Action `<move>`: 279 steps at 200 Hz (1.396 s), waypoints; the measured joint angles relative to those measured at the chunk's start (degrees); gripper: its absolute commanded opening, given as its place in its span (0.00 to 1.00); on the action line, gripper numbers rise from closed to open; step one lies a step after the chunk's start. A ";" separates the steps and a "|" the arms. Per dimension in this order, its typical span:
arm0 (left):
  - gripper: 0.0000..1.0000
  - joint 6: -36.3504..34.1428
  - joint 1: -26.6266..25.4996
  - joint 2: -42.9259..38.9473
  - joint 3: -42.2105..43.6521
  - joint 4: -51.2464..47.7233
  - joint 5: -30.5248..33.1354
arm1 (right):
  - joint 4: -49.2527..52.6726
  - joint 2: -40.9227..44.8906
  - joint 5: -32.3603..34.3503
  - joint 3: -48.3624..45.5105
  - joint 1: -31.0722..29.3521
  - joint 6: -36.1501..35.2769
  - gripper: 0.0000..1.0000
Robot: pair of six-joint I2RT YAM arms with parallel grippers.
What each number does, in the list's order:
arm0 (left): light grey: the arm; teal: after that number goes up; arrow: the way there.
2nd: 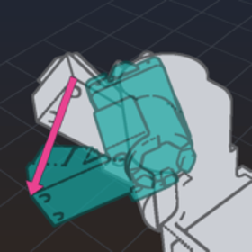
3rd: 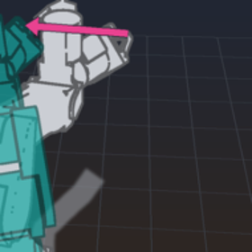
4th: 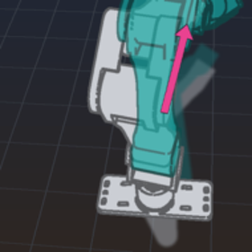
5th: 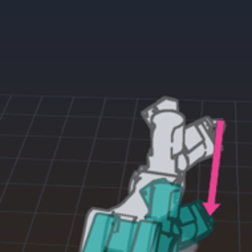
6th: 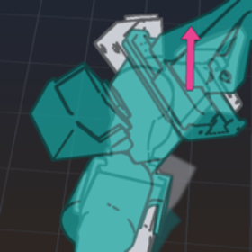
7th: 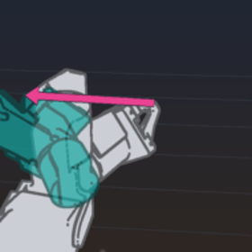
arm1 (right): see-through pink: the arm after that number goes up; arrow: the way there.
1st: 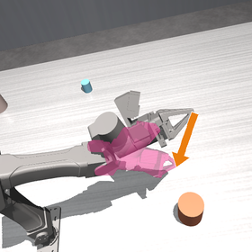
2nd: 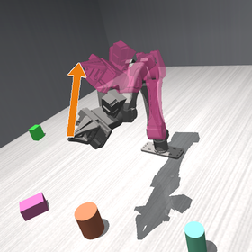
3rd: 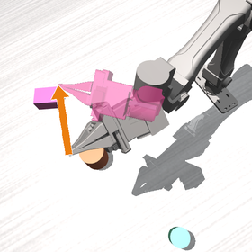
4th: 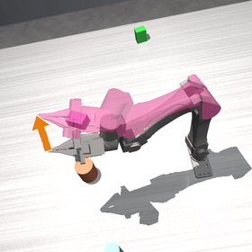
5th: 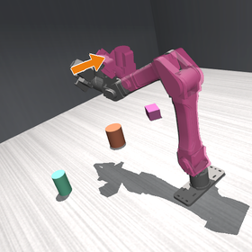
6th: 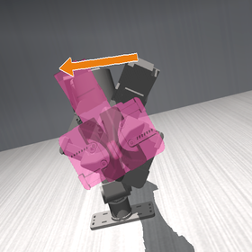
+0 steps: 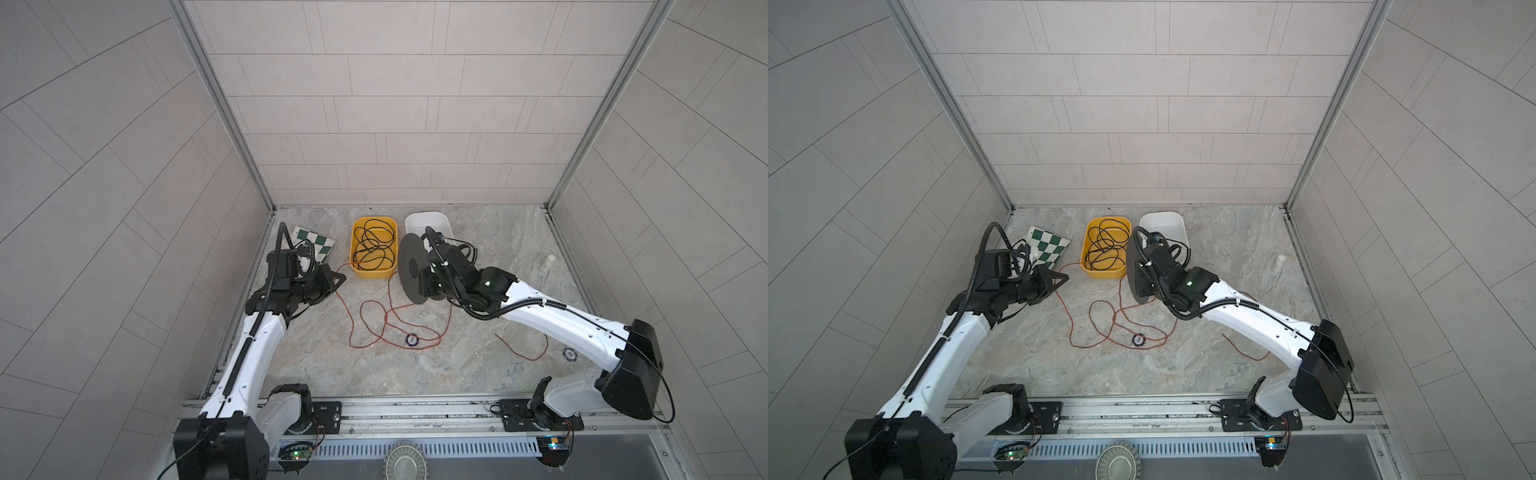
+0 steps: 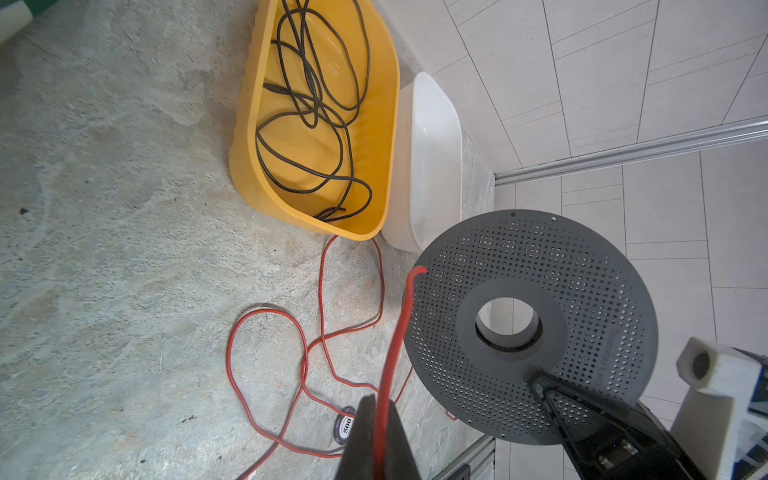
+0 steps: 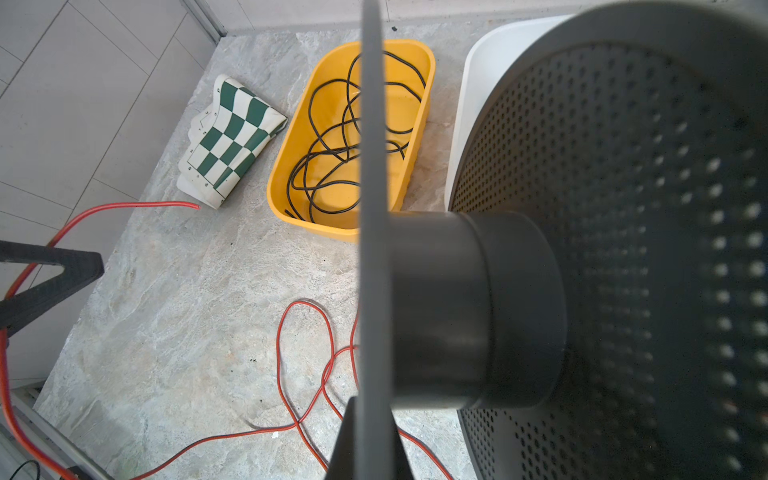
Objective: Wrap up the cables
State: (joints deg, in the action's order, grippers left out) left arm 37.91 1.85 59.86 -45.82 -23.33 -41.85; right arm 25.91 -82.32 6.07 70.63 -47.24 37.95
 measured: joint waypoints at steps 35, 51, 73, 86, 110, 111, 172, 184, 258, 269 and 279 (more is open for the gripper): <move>0.00 0.22 0.00 0.26 0.28 0.20 -0.59 | -1.36 -2.03 2.45 -1.05 0.13 0.39 0.00; 0.00 0.24 -0.07 0.46 0.31 0.59 -0.70 | -1.70 -2.82 3.10 -1.44 0.35 0.42 0.00; 0.00 0.26 -0.17 0.92 0.31 0.81 -0.94 | -1.86 -4.02 3.54 -1.46 1.11 0.35 0.00; 0.00 0.35 -0.44 1.20 0.31 0.83 -1.01 | -2.38 -4.79 3.91 -1.46 1.99 0.09 0.00; 0.00 0.87 -1.01 1.60 0.31 0.94 -1.03 | -2.71 -6.34 4.72 -1.46 3.82 -0.46 0.00; 0.00 0.90 -1.05 1.62 0.31 0.96 -1.01 | -2.71 -6.43 4.79 -1.46 3.91 -0.46 0.00; 0.00 1.31 -1.77 1.81 0.31 1.22 -1.05 | -3.41 -8.87 7.91 -1.46 5.66 -1.64 0.00; 0.00 1.31 -1.79 1.81 0.31 1.22 -1.05 | -4.00 -9.77 8.46 -1.42 5.66 -1.77 0.00; 0.00 1.31 -1.88 1.81 0.31 1.22 -1.44 | -5.03 -14.14 11.02 0.94 5.62 -1.16 0.04; 0.00 1.29 -1.88 1.81 0.28 1.20 -1.44 | -5.05 -14.16 11.08 0.94 5.51 -0.92 0.08; 0.00 1.25 -1.88 1.81 0.13 1.03 -1.44 | -5.11 -14.16 11.08 0.94 5.40 -0.57 0.13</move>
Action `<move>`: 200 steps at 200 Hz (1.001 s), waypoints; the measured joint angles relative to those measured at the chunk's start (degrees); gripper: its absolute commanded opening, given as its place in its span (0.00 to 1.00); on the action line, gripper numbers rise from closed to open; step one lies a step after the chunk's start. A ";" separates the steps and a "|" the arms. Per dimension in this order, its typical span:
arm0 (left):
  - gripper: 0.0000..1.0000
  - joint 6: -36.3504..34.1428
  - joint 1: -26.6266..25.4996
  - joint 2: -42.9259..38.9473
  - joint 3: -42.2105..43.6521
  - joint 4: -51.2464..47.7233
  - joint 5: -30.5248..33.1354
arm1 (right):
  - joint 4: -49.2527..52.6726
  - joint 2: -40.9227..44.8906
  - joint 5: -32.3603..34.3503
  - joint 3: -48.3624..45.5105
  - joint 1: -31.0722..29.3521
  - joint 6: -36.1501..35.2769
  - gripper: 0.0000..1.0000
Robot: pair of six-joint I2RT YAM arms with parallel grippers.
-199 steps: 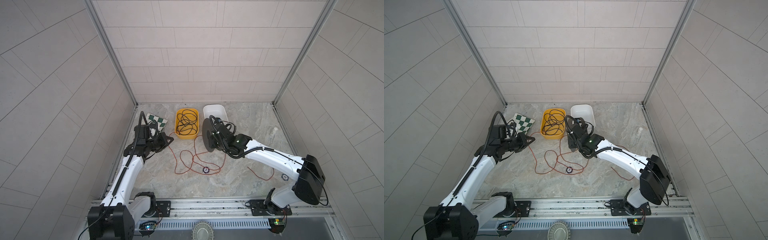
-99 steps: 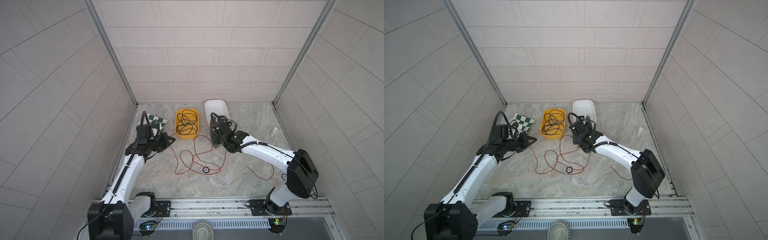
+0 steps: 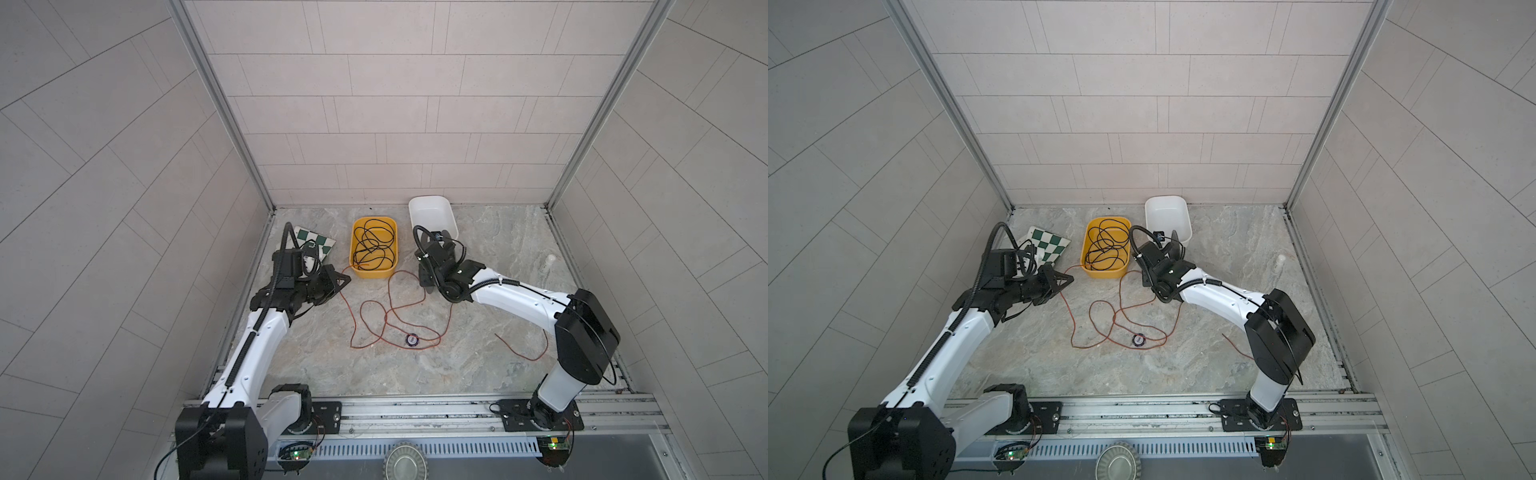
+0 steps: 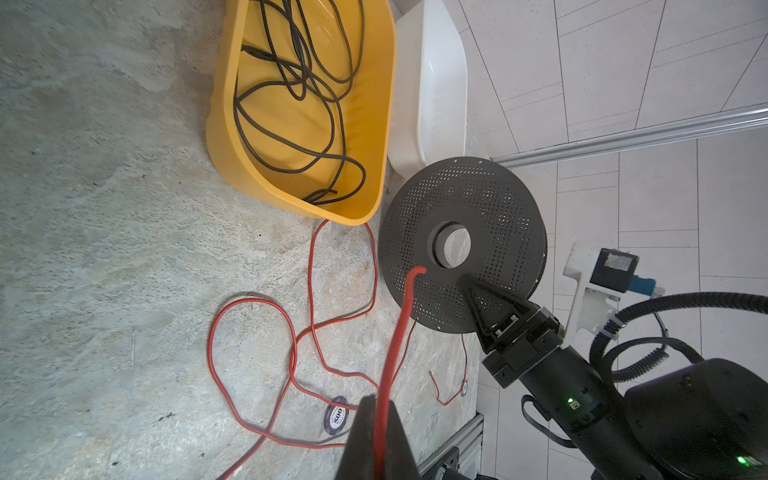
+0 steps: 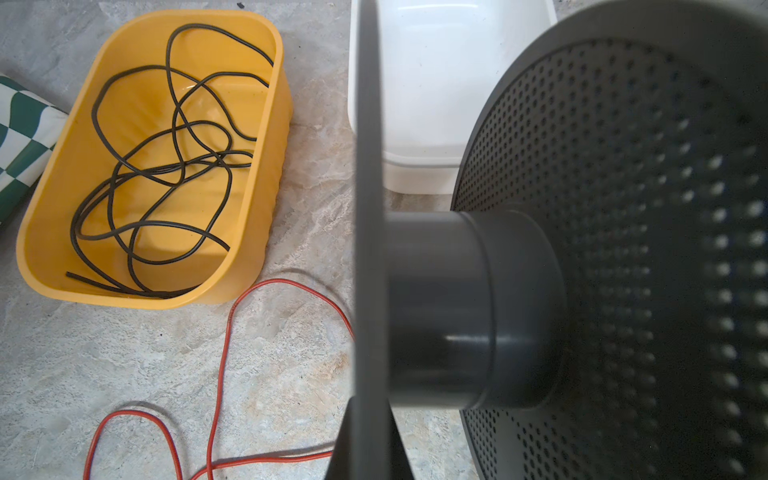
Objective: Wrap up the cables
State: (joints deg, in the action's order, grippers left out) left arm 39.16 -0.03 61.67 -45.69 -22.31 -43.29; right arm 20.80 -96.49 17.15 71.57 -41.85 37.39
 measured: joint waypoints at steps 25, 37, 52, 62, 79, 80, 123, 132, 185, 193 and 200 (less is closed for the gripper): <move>0.00 -0.15 0.00 0.00 -0.70 -0.46 0.04 | -0.74 0.00 -0.28 0.00 -0.17 0.33 0.23; 0.00 -0.15 0.00 0.00 -1.07 -0.46 0.04 | -1.18 0.00 -0.46 0.00 -0.26 0.37 0.27; 0.00 -0.15 0.00 0.00 -1.31 -0.48 0.04 | -1.49 0.00 -0.79 0.00 -0.37 0.44 0.31; 0.00 -0.13 0.00 0.00 -1.44 -0.52 0.04 | -1.75 0.00 -1.14 0.00 -0.42 0.42 0.33; 0.00 -0.09 0.00 0.00 -1.73 -0.52 0.02 | -2.29 0.00 -1.66 0.00 -0.50 0.39 0.39; 0.00 -0.09 0.00 0.00 -1.75 -0.52 0.02 | -2.36 0.00 -1.70 0.00 -0.50 0.39 0.40; 0.00 1.88 0.00 -0.07 -1.97 0.07 -0.39 | -3.04 0.87 -3.48 0.00 -0.52 -0.02 0.56; 0.00 2.78 -0.13 -0.22 -1.97 0.46 -0.44 | -2.99 1.49 -3.89 0.00 -0.55 -0.39 0.62; 0.00 7.67 -1.84 -1.57 -3.37 1.88 0.13 | -2.95 8.07 -5.57 0.00 -1.60 -3.89 0.85; 0.00 8.48 -2.34 -1.60 -3.76 2.03 0.68 | -3.04 9.27 -5.77 -0.02 -1.95 -4.90 0.85; 0.00 9.07 -2.93 -1.64 -4.04 2.12 1.33 | -3.10 10.40 -5.92 -0.11 -2.29 -5.86 0.86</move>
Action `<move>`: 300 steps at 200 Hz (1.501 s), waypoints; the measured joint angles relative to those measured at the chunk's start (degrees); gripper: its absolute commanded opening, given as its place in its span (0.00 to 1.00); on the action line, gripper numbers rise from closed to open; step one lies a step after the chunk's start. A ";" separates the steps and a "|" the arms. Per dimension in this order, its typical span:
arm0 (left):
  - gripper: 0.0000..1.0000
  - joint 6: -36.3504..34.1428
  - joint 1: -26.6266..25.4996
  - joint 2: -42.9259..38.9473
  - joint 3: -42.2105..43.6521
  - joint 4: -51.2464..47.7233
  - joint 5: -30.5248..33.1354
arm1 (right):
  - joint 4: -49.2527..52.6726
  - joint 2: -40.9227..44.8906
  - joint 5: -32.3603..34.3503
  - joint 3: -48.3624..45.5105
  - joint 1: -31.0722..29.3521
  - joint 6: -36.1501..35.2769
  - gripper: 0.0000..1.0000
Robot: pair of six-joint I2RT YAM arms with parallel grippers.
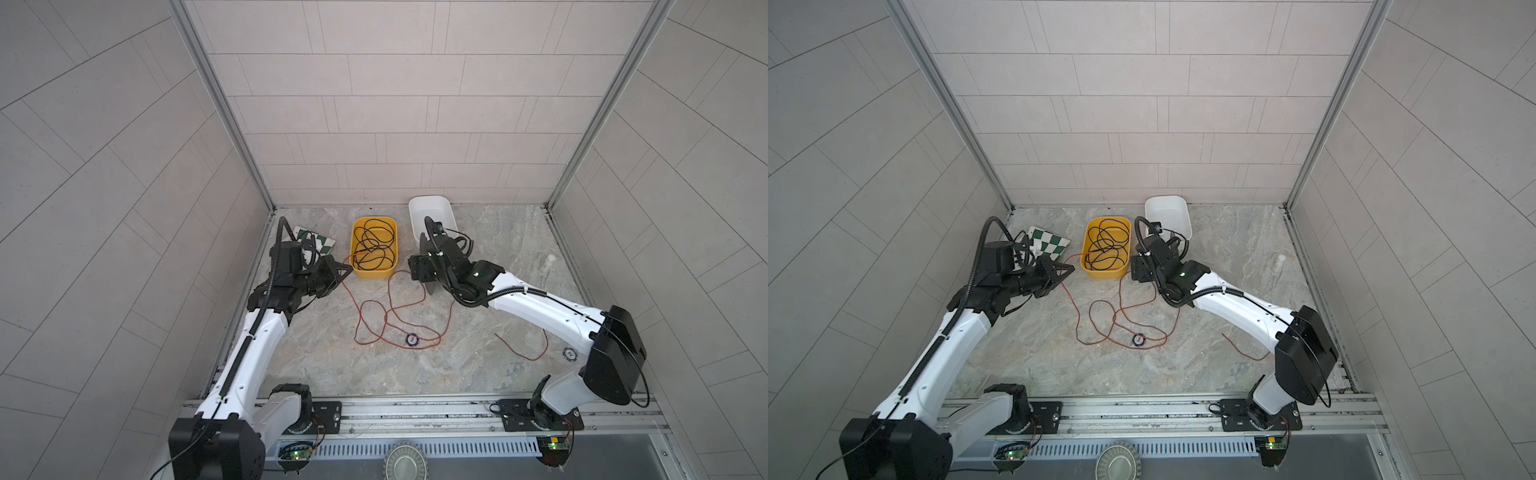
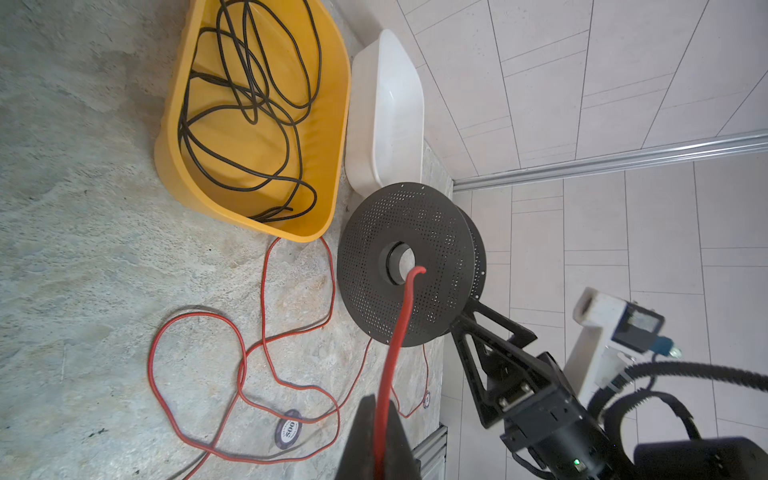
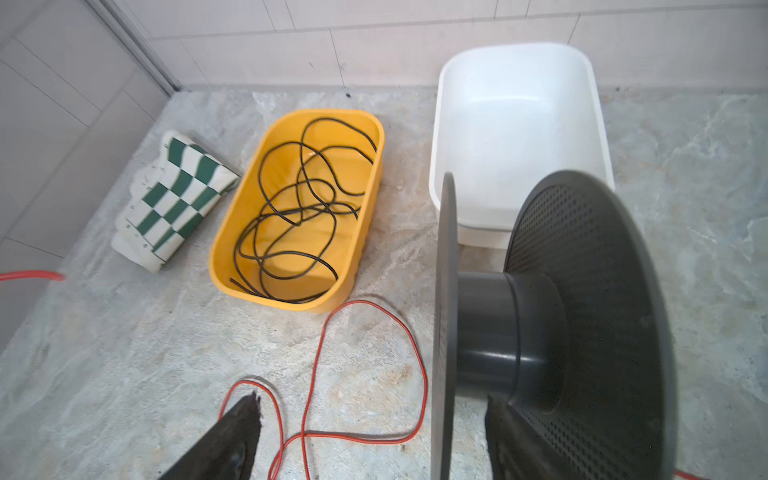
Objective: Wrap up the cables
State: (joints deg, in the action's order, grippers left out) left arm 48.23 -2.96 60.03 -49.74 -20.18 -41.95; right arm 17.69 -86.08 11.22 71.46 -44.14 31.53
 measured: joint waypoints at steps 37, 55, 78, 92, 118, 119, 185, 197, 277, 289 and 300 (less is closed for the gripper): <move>0.00 3.54 -4.11 -0.55 -1.79 0.04 4.92 | -1.49 6.71 -2.45 -1.84 -2.01 -5.16 0.85; 0.00 5.55 -6.10 -0.74 -2.78 0.24 7.89 | -1.68 8.35 -3.23 -1.84 -3.89 -8.31 0.83; 0.00 7.96 -8.15 -0.72 -3.85 0.26 11.54 | -1.68 9.33 -3.52 -1.84 -8.39 -12.63 0.80; 0.00 9.42 -9.11 -0.48 -4.70 0.24 13.42 | -1.68 9.40 -3.43 -1.84 -11.37 -14.84 0.78; 0.00 11.06 -10.64 0.48 -7.28 -0.28 17.33 | -2.08 9.38 -2.45 -1.84 -16.24 -17.42 0.77; 0.00 11.17 -10.69 0.55 -7.43 -0.33 17.57 | -2.10 9.38 -2.40 -1.84 -16.35 -17.46 0.77; 0.00 13.07 -11.69 1.36 -11.10 -1.36 24.11 | -11.50 5.07 2.34 -4.31 -21.29 -13.49 0.76; 0.00 13.40 -11.72 1.31 -11.10 -1.57 24.68 | -12.90 2.95 3.13 -4.31 -21.27 -12.44 0.75; 0.00 15.30 -11.93 -0.57 -10.97 -2.36 26.97 | -17.90 -5.75 9.22 -2.10 -21.38 -7.04 0.46; 0.00 15.67 -11.96 -1.29 -10.67 -2.32 27.26 | -18.21 -6.78 9.99 -1.53 -21.35 -6.25 0.42; 0.00 16.11 -11.96 -1.90 -10.27 -2.32 27.43 | -18.64 -7.39 10.40 -1.36 -21.38 -5.60 0.38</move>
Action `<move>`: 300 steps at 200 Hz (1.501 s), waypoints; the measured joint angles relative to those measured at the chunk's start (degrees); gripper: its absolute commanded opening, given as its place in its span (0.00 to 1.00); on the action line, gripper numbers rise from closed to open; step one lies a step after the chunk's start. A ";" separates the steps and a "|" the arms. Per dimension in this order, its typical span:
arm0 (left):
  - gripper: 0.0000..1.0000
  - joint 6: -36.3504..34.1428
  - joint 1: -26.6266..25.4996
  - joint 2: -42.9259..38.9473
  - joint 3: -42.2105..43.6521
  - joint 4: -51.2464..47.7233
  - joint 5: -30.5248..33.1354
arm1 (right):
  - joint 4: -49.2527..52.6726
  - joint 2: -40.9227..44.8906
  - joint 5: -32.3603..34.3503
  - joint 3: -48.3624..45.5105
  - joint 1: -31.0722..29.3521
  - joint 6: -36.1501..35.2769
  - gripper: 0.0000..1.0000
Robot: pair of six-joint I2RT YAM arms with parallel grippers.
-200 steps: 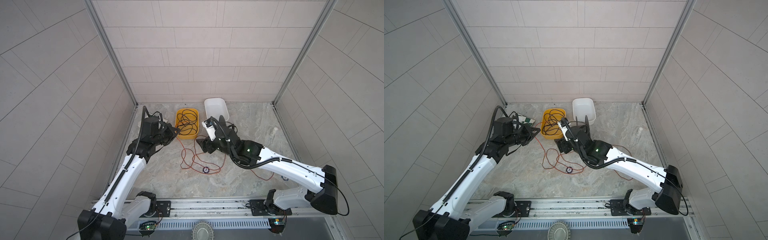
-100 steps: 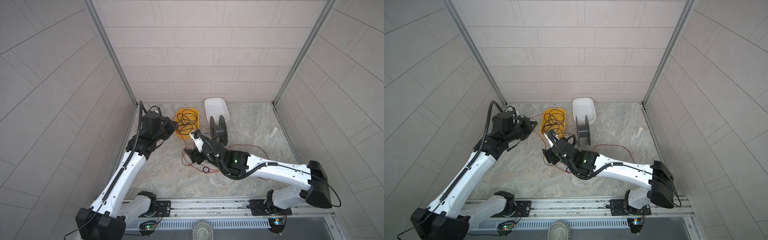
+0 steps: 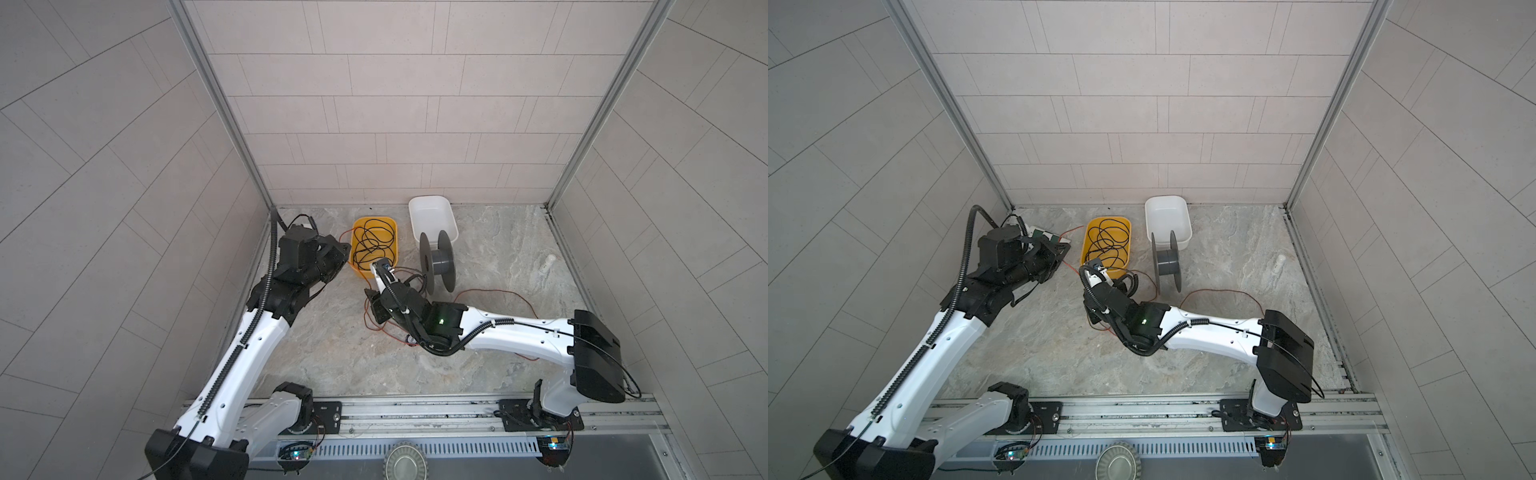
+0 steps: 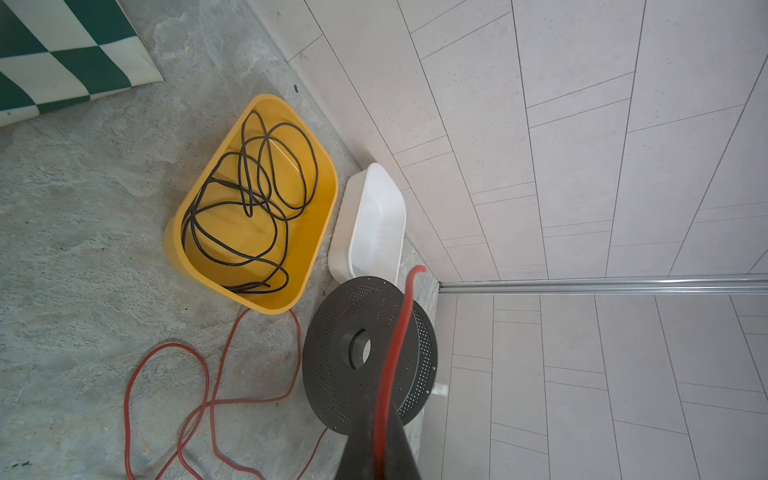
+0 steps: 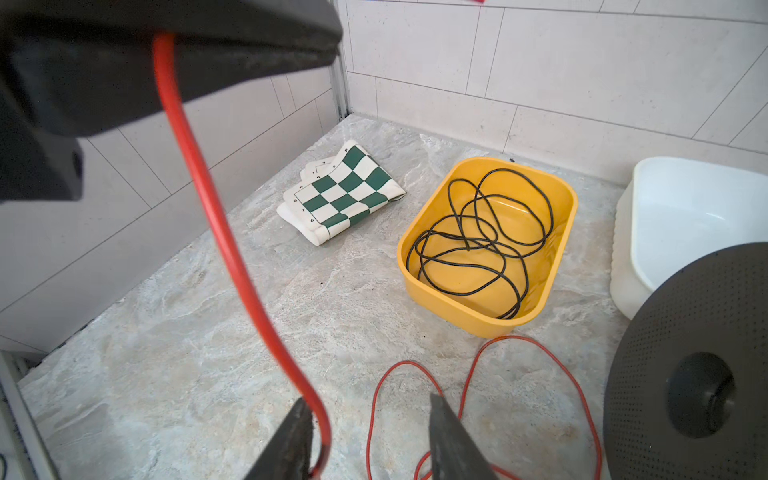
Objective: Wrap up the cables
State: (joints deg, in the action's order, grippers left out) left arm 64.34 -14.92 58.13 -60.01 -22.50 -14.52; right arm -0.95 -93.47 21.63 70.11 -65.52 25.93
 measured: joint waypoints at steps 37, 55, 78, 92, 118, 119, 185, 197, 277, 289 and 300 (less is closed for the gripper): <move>0.00 0.42 0.00 -0.44 0.72 -0.09 0.61 | -0.66 -0.55 1.33 0.04 0.00 0.90 0.05; 0.02 0.37 0.00 -0.46 0.76 -0.07 0.70 | -1.01 -0.55 1.79 0.07 0.00 1.01 0.00; 0.17 -0.35 0.00 -0.46 0.76 -0.09 0.57 | -0.52 0.11 1.64 0.04 0.09 0.17 0.00; 0.41 -1.20 -0.02 -0.46 0.74 -0.39 0.37 | 1.11 1.66 0.79 0.04 0.52 -0.44 0.00; 0.74 -3.43 -0.02 -0.46 0.37 -1.16 -0.72 | 5.20 6.86 -3.30 0.13 3.41 -0.96 0.00; 0.75 -3.23 -0.02 -0.46 0.35 -1.18 -0.74 | 5.33 7.02 -3.39 0.13 3.52 -0.96 0.00; 0.84 -8.52 -0.02 -0.07 -3.58 -2.23 -4.33 | 18.80 17.81 -24.50 4.59 19.02 -0.57 0.00; 0.84 -9.31 -0.02 0.31 -3.89 -2.21 -5.05 | 21.81 19.89 -28.55 4.72 21.94 -0.42 0.00; 0.81 -13.31 -5.60 10.03 -7.32 -2.08 -6.75 | 40.39 32.70 -43.93 5.18 41.44 0.63 0.00; 0.79 -13.70 -7.37 11.56 -8.20 -1.53 -6.34 | 42.34 34.23 -44.78 4.85 44.22 1.01 0.00; 0.78 -14.10 -9.03 13.03 -8.98 -1.11 -5.70 | 43.89 35.45 -45.33 4.42 46.75 1.55 0.00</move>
State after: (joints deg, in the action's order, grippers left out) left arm 50.24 -23.94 71.16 -68.99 -23.62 -20.23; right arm 42.94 -58.02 -23.70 74.52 -18.76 27.49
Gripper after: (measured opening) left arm 0.793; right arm 0.048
